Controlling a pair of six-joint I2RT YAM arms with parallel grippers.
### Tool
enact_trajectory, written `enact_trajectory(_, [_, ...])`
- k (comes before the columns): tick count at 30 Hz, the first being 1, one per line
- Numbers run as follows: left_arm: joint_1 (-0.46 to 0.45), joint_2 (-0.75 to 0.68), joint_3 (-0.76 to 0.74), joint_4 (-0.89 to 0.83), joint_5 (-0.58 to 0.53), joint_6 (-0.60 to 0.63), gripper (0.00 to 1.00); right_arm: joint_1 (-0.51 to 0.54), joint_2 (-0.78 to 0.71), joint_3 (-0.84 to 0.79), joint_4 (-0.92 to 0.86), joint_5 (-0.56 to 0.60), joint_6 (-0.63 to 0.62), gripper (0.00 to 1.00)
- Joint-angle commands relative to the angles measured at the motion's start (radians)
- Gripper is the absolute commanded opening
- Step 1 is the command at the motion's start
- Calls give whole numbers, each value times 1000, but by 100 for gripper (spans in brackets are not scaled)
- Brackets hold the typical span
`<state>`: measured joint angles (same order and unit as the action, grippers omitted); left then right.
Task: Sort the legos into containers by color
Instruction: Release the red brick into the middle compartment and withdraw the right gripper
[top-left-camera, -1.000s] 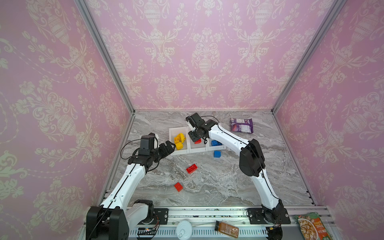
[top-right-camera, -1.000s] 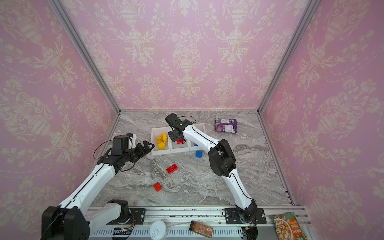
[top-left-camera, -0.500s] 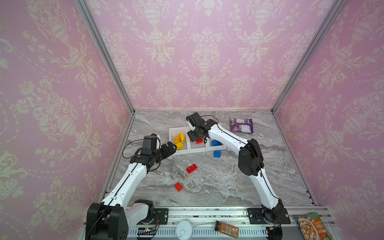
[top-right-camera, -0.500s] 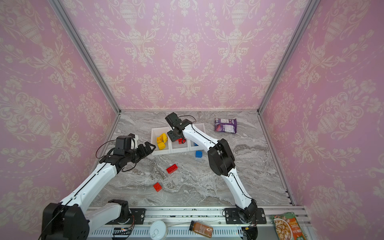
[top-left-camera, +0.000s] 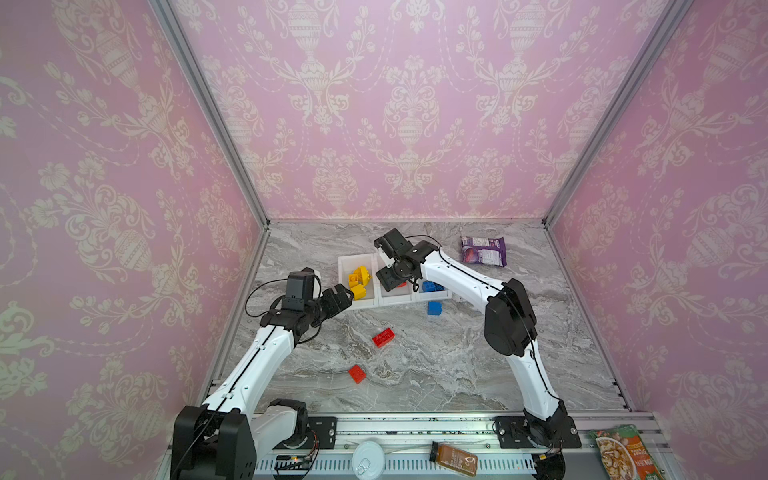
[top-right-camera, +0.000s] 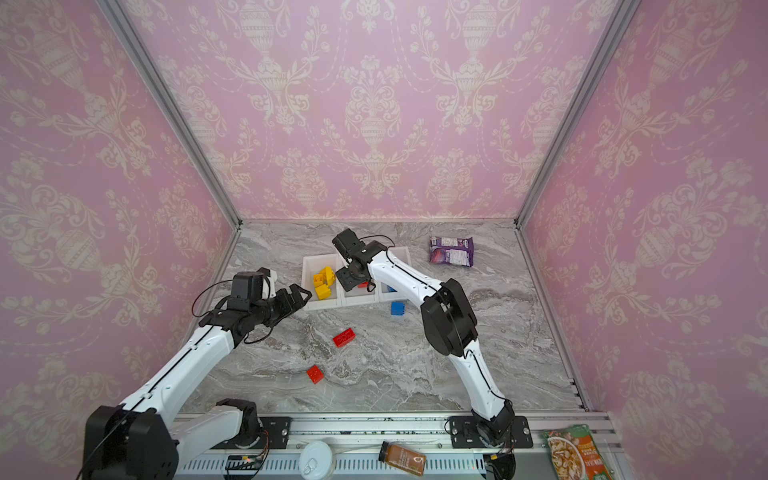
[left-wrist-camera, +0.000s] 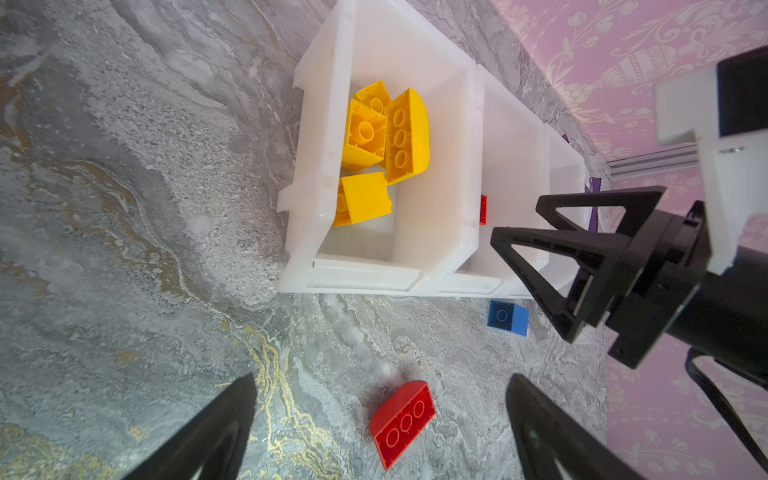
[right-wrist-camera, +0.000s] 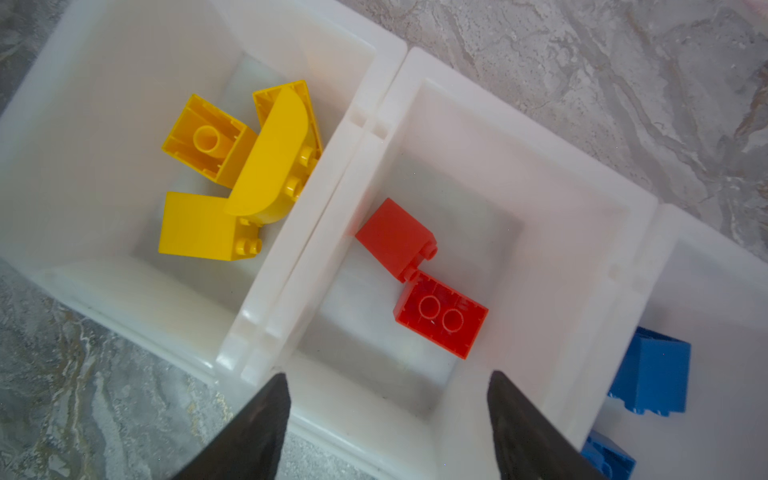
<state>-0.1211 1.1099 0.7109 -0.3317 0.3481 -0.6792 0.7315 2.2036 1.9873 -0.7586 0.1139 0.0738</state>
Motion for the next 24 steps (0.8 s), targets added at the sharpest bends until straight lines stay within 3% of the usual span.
enact_trajectory(1, [-6, 13, 11, -17, -28, 3, 96, 31, -104, -59, -44, -45, -19, 81])
enact_trajectory(4, [-6, 18, 12, -11, -27, 4, 96, 50, -167, -143, -33, -100, -70, 85])
enact_trajectory(11, [8, 6, 15, -47, -41, 24, 96, 98, -284, -384, 46, -236, -330, 90])
enact_trajectory(24, [117, -33, 10, -92, -8, 33, 96, 190, -324, -553, 121, -316, -689, 97])
